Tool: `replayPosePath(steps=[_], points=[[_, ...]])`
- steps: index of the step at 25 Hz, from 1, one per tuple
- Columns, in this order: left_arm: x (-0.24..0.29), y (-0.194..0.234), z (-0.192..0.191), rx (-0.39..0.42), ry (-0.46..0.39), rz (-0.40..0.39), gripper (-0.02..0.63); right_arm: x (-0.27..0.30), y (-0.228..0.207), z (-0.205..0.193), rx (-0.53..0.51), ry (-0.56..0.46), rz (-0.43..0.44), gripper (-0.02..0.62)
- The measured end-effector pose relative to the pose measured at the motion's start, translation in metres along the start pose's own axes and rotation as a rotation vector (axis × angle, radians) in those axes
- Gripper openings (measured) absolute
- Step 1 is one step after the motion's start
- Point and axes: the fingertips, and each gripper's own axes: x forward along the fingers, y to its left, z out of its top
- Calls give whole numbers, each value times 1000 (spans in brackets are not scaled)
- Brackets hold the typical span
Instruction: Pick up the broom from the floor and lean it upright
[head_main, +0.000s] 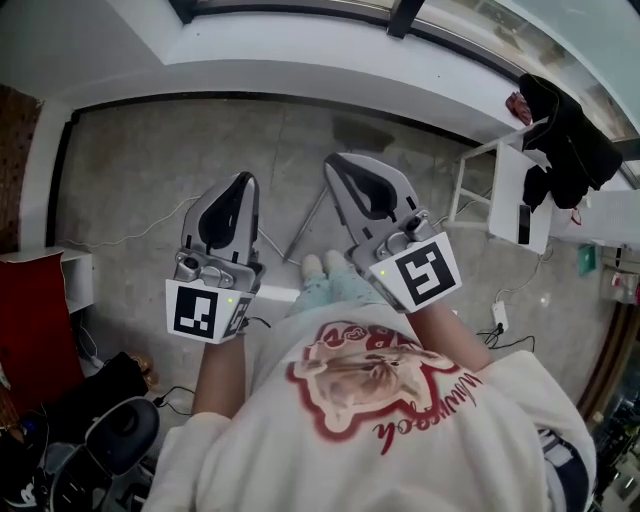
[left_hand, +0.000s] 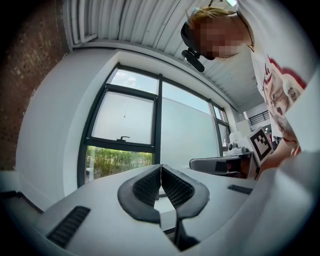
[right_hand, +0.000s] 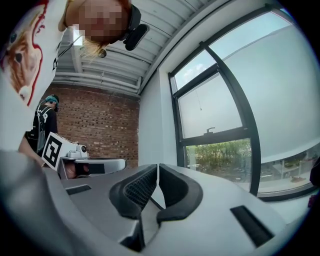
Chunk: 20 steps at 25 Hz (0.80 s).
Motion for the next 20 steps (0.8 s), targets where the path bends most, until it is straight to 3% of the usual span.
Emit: replayPosePath(steps=[5, 13, 20], points=[[-11, 19, -18, -26, 17, 64, 21, 10, 8, -29, -5, 74, 60, 32], [-48, 68, -59, -49, 27, 243, 21, 15, 23, -98, -20, 166, 136, 32], [-70, 87, -114, -71, 62, 355, 21, 22, 62, -189, -15, 280, 361, 32]])
